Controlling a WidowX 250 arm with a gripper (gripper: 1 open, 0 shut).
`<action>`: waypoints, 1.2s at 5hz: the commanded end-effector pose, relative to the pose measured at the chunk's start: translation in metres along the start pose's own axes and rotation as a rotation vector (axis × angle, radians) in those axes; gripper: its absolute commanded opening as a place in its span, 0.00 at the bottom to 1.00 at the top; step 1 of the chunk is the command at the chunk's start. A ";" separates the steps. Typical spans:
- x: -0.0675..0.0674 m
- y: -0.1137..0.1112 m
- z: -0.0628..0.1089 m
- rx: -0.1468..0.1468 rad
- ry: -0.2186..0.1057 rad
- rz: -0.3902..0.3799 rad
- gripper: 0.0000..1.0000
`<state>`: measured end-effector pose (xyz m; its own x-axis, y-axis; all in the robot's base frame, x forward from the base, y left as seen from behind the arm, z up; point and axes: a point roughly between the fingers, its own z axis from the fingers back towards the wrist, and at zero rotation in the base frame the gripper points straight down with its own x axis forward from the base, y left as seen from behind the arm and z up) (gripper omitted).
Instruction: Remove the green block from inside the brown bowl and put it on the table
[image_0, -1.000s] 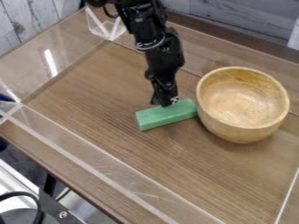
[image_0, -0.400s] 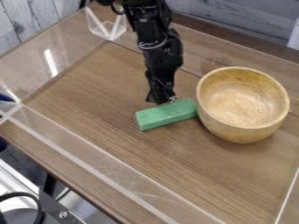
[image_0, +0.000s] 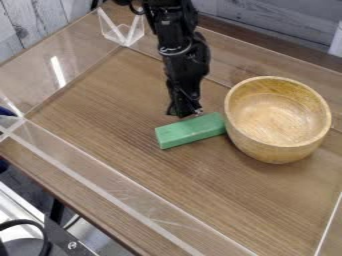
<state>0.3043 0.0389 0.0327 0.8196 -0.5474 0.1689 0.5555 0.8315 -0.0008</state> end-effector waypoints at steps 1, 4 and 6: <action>0.013 0.006 0.011 0.036 -0.034 -0.021 0.00; 0.021 0.007 0.006 0.035 -0.025 0.046 0.00; 0.024 0.004 0.010 -0.012 -0.028 0.058 0.00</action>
<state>0.3124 0.0272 0.0307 0.8546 -0.4977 0.1481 0.5101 0.8580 -0.0603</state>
